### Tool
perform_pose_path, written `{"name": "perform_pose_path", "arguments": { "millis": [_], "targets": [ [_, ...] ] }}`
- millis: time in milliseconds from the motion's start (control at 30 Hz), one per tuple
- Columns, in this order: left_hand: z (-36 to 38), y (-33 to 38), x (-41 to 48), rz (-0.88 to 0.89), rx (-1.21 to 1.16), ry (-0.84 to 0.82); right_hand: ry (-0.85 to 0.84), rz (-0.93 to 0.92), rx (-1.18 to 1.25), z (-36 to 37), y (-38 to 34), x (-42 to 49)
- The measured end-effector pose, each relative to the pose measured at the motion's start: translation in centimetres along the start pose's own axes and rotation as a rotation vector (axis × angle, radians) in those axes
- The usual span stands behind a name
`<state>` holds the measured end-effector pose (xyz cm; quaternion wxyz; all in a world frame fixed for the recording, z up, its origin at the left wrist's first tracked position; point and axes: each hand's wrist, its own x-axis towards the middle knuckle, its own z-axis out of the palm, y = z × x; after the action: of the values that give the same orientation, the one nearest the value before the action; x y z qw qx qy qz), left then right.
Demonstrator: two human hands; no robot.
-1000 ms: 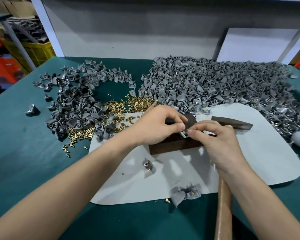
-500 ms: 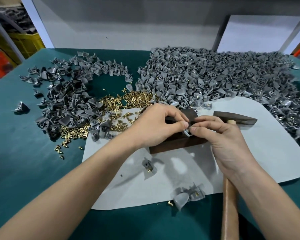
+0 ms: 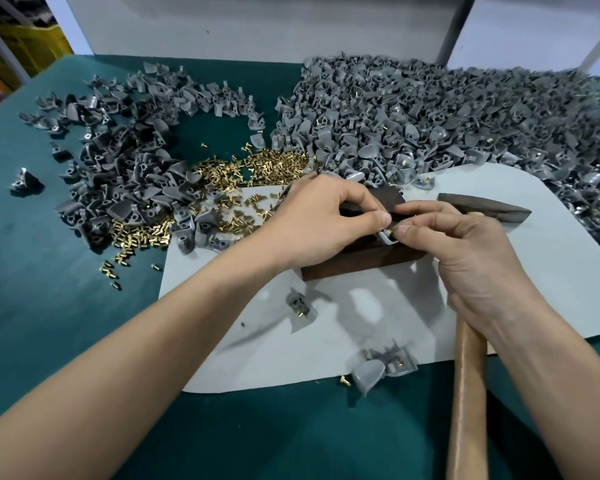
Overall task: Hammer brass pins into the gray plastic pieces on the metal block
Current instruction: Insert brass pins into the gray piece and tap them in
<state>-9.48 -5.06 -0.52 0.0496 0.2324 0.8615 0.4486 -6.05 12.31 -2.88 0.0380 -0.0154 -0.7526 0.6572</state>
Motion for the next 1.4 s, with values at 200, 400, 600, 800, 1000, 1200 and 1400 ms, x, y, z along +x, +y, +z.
{"name": "perform_pose_path", "arguments": {
  "millis": [200, 400, 600, 800, 1000, 1200, 1400],
  "targets": [
    [0.3, 0.2, -0.3, 0.02, -0.033, 0.013, -0.01, -0.026, -0.049, 0.2, 0.0, -0.3],
    [0.1, 0.3, -0.2, -0.012, -0.049, 0.004, 0.021, -0.045, -0.071, 0.6, 0.0, -0.6],
    [0.0, 0.6, -0.2, -0.05, -0.072, 0.004, 0.008, -0.081, -0.116, 0.7, -0.3, -0.7],
    [0.1, 0.6, -0.2, -0.078, -0.079, 0.03, 0.048, -0.156, -0.307, 0.7, -0.5, -1.0],
    [0.1, 0.6, -0.2, -0.094, -0.072, 0.048, 0.07, -0.228, -0.41, 1.0, -1.3, -1.3],
    [0.1, 0.9, -0.3, -0.102, -0.089, 0.042, 0.045, -0.21, -0.385, 0.9, -1.2, -1.2],
    [0.0, 0.9, -0.3, -0.097, -0.094, 0.039, 0.027, -0.194, -0.353, 0.8, -1.0, -1.0]
  ]
}}
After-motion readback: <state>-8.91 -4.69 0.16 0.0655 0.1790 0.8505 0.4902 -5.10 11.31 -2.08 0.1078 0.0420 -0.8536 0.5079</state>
